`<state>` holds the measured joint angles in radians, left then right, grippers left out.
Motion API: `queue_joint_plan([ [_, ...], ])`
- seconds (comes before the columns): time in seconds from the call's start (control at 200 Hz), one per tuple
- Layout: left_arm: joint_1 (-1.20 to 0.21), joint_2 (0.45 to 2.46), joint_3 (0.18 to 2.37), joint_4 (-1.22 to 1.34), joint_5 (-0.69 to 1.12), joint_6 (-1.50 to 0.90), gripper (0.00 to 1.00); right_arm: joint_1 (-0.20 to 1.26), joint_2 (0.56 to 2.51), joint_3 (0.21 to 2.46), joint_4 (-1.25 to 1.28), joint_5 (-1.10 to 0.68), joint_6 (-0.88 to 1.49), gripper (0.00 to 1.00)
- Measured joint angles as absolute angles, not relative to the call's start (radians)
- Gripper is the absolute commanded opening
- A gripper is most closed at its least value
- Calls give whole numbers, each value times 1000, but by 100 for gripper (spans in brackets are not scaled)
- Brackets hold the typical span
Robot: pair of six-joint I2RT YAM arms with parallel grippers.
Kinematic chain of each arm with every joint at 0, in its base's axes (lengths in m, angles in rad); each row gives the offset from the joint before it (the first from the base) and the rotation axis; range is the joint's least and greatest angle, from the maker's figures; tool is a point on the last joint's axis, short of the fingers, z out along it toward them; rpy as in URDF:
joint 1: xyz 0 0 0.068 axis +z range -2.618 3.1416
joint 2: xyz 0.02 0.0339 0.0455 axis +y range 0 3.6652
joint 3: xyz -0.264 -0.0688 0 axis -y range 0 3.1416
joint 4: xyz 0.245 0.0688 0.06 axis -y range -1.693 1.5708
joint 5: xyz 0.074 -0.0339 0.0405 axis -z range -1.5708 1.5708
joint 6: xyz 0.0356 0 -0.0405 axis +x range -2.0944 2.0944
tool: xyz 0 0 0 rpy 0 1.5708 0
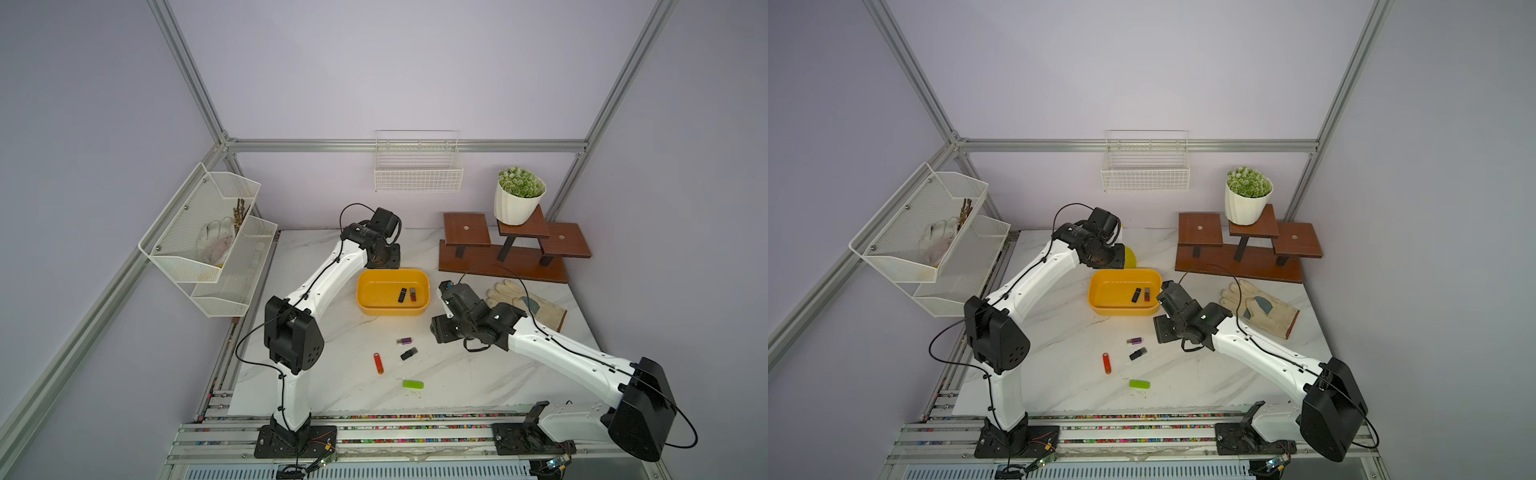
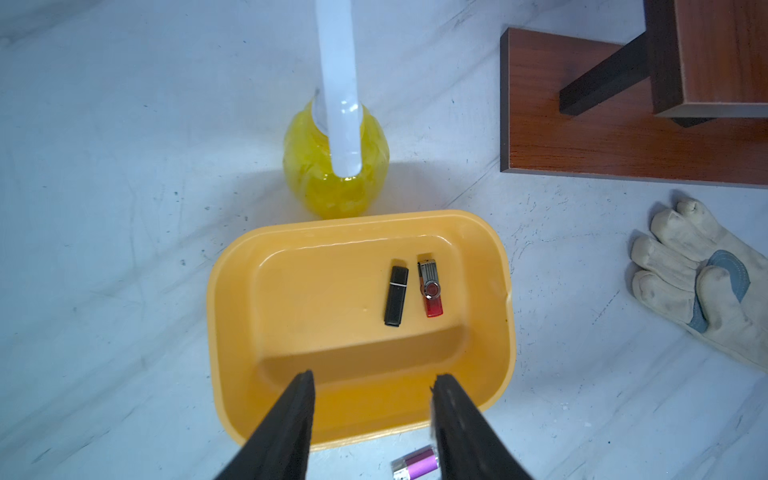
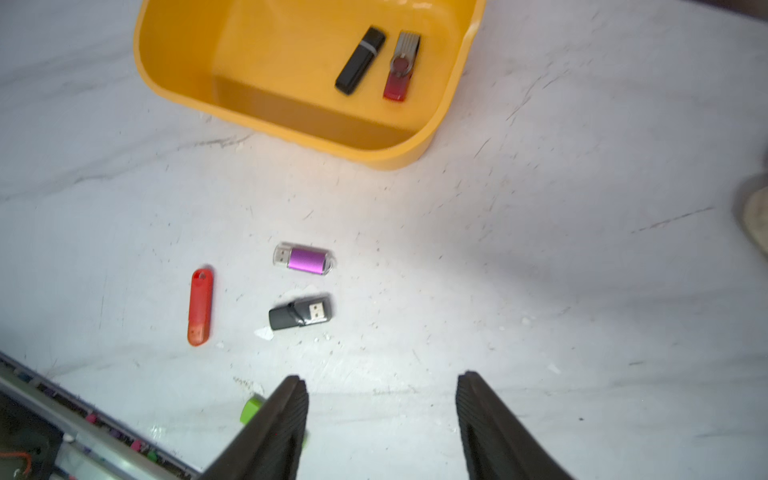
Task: Put the usb flash drive into the storage box
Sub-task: Pick up the USB flash from the center of the board.
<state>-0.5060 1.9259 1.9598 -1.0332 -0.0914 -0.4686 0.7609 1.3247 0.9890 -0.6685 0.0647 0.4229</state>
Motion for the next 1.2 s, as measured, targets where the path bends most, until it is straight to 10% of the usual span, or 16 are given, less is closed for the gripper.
queue_joint_plan([
  [0.525,-504,1571,1446,-1058,-138,-525,53,1003,1459,897,-574,-45,427,64],
  [1.2,-504,1526,1342,-1040,-159,-565,54,1090,1648,929,-546,-57,351,60],
])
